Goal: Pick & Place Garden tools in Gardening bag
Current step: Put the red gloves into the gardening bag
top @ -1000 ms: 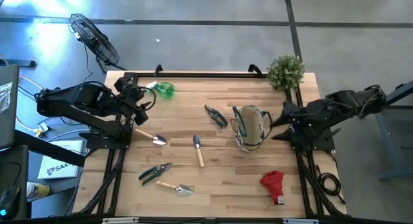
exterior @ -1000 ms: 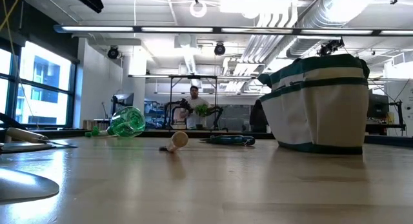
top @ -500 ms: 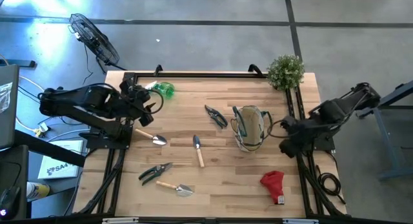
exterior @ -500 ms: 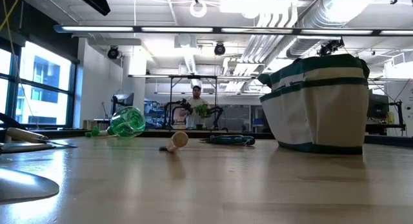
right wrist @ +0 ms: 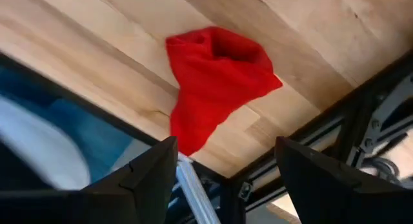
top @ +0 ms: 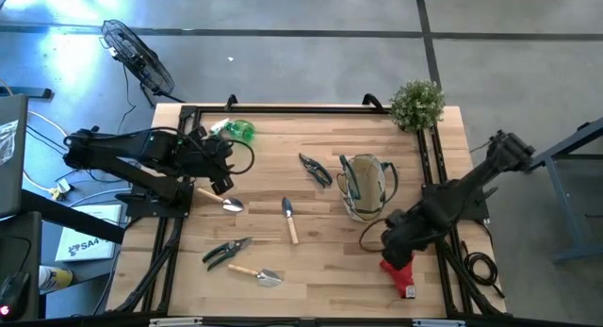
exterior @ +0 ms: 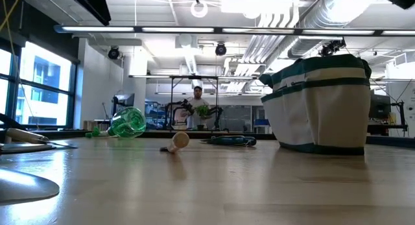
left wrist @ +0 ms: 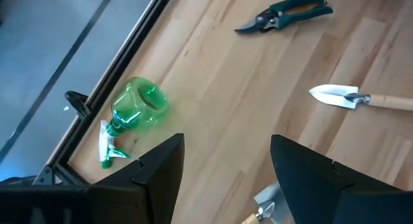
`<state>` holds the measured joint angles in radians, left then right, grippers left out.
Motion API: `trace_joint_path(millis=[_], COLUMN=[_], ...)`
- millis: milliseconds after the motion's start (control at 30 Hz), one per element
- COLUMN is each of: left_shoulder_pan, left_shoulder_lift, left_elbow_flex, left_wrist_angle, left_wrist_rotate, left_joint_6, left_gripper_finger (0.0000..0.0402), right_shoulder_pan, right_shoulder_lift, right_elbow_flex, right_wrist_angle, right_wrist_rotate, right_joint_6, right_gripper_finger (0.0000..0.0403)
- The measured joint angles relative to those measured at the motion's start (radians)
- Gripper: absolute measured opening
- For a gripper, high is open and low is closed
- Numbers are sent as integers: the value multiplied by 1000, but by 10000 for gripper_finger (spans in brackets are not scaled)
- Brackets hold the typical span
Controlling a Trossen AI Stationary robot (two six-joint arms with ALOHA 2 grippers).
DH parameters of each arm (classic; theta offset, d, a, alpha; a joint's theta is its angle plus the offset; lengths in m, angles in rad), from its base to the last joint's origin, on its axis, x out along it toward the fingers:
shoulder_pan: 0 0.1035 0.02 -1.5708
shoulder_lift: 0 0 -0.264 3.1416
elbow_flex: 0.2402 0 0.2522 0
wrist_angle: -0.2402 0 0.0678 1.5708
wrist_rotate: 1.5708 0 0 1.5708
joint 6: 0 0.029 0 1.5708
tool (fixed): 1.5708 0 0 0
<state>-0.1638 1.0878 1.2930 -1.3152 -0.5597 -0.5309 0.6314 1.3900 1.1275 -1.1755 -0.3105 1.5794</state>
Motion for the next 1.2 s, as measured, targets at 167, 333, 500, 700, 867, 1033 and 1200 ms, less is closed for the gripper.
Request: trace_joint_path(millis=[167, 333, 500, 700, 867, 1033, 1200], left_shoulder_pan=[0, 0, 0, 0, 0, 0, 0], left_shoulder_lift=[16, 26, 38, 56, 77, 99, 119], left_elbow_flex=[0, -1, -1, 0, -17, -57, -99], left_wrist_angle=[5, 13, 14, 13, 40, 73, 101], left_wrist_rotate=[-2, 37, 111, 142, 141, 136, 165], left_joint_6=[0, -1, -35, -137, -155, -148, -99], left_gripper_finger=[222, 222, 222, 222, 222, 222, 222], right_shoulder_pan=[22, 63, 127, 204, 228, 225, 215], right_shoulder_lift=[101, 175, 242, 323, 369, 406, 438], right_elbow_flex=[0, 0, 0, 0, 0, 0, -29], right_wrist_angle=[62, 100, 108, 154, 244, 297, 318], right_wrist_rotate=[-25, 30, 51, 37, 95, 141, 144], right_joint_6=[22, 102, 216, 305, 305, 261, 228], right_gripper_finger=[251, 251, 251, 251, 251, 251, 251])
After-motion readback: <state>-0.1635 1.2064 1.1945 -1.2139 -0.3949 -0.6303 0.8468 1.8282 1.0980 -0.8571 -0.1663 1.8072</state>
